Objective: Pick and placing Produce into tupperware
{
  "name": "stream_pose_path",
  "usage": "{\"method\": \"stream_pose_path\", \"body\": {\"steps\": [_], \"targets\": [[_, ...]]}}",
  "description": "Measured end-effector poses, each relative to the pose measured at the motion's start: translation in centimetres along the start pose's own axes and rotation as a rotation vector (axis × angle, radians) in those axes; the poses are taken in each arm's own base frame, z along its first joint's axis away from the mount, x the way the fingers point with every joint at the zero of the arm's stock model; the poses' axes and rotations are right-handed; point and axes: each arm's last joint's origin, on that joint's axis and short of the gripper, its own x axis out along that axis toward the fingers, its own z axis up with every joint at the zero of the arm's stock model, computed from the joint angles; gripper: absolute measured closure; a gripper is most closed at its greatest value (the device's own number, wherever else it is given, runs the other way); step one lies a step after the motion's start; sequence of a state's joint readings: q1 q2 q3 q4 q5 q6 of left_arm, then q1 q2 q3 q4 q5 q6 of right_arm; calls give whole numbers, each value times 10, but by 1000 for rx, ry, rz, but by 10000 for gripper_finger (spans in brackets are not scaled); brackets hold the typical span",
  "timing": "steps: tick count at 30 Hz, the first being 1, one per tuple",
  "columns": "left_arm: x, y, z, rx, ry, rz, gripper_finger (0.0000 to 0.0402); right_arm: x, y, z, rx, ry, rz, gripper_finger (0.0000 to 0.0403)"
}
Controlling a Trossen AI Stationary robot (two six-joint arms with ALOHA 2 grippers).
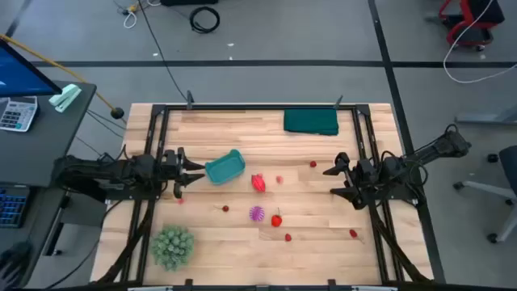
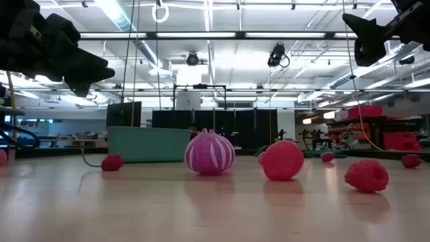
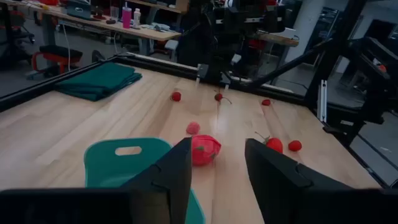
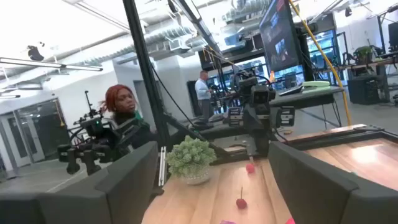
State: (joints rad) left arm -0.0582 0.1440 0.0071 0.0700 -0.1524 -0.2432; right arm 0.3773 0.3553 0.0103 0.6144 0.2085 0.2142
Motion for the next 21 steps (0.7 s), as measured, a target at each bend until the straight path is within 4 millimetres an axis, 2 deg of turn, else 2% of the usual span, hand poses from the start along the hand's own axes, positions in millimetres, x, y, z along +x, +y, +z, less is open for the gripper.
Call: {"method": "stream_pose_path", "body": {"steps": [21], "targets": [[0, 0, 0, 0, 0, 0, 250, 0, 0, 0, 0, 0, 0, 86]]}}
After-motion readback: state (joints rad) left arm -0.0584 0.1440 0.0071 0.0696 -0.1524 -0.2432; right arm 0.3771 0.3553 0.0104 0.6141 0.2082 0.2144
